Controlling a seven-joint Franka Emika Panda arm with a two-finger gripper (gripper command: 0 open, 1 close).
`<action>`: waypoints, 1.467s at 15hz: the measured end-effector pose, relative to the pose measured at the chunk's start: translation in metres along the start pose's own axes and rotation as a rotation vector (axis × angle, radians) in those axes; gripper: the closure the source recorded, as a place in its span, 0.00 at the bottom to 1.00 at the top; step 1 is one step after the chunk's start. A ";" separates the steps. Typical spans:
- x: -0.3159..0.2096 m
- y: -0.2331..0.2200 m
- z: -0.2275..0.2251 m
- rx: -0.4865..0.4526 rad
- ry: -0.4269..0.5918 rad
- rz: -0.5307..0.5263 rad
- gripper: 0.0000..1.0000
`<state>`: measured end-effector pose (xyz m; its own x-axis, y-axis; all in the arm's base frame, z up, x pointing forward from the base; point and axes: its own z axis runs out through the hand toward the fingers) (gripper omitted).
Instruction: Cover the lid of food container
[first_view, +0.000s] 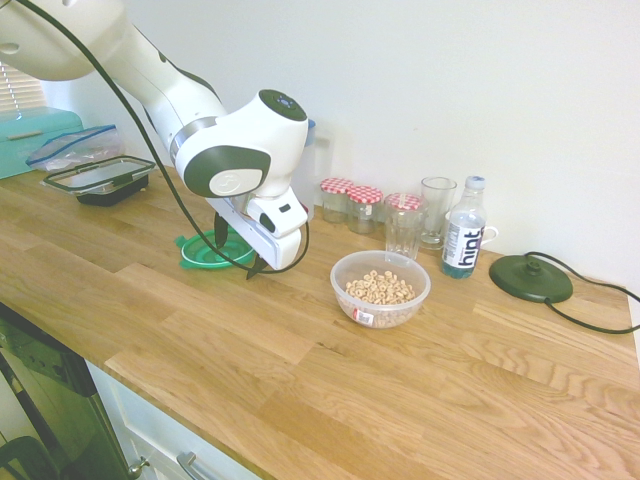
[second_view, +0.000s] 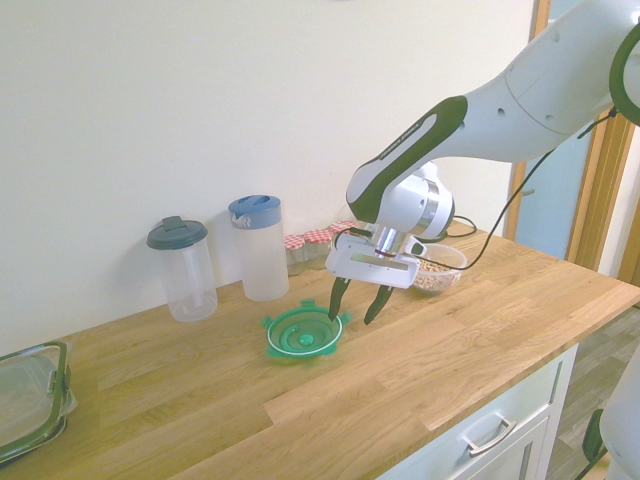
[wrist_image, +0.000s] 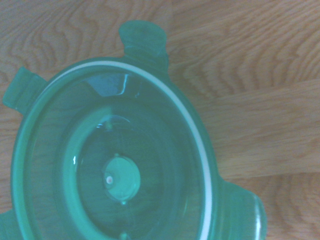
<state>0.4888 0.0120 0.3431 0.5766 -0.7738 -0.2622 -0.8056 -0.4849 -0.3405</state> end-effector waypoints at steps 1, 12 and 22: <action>0.000 -0.001 0.004 0.004 -0.003 0.004 0.00; -0.006 -0.026 0.040 0.151 -0.110 0.076 0.00; -0.001 -0.022 0.057 0.246 -0.194 0.109 1.00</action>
<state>0.5138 0.0472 0.2995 0.5234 -0.7119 -0.4682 -0.8204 -0.2727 -0.5025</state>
